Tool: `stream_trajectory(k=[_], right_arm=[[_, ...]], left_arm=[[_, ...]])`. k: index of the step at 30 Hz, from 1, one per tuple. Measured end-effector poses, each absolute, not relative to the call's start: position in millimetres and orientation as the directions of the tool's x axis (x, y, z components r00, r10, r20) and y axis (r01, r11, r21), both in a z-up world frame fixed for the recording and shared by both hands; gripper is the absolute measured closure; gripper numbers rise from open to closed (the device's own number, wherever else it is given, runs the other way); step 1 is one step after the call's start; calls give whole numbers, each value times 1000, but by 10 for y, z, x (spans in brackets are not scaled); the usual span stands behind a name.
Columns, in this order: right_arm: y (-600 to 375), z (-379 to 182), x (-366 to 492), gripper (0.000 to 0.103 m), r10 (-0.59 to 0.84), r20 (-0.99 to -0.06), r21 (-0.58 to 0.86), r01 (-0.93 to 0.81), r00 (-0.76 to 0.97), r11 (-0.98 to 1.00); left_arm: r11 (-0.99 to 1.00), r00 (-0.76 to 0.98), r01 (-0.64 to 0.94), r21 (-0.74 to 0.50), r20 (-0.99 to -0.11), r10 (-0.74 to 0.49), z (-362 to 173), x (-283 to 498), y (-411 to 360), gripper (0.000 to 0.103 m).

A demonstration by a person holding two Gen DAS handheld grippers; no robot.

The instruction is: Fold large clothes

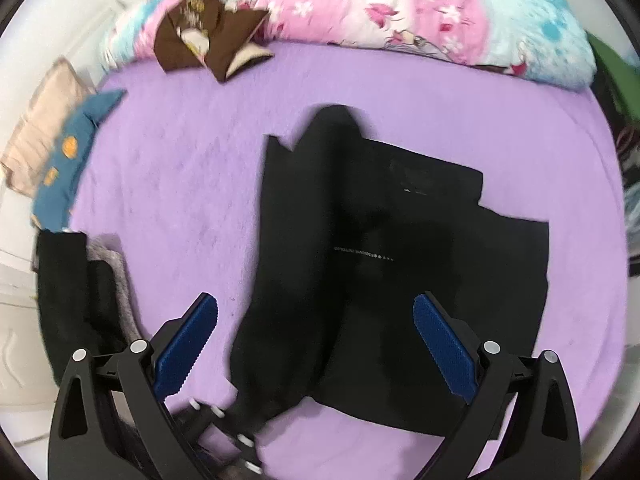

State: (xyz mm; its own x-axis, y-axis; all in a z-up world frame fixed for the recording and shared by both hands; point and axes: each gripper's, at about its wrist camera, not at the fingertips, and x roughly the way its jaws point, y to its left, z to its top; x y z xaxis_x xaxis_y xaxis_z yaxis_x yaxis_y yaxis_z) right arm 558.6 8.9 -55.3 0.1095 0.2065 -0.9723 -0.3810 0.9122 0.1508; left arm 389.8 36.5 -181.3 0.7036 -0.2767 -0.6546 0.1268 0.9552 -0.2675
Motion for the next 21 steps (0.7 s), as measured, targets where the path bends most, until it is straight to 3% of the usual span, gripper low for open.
stream_trajectory(k=[5, 13, 21], right_arm=[[187, -843, 5873, 6, 118, -993, 113, -258, 4, 960], [-80, -1241, 5956, 6, 145, -986, 153, -108, -81, 982], [-50, -1340, 6069, 6, 129, -988, 136, -86, -86, 987]], left_arm=[[955, 699, 134, -266, -658, -281, -1833, 3868, 317, 92], [948, 696, 115, -296, -657, -289, -1814, 3875, 378, 92], [955, 697, 145, -258, -659, -284, -1812, 3847, 220, 92]])
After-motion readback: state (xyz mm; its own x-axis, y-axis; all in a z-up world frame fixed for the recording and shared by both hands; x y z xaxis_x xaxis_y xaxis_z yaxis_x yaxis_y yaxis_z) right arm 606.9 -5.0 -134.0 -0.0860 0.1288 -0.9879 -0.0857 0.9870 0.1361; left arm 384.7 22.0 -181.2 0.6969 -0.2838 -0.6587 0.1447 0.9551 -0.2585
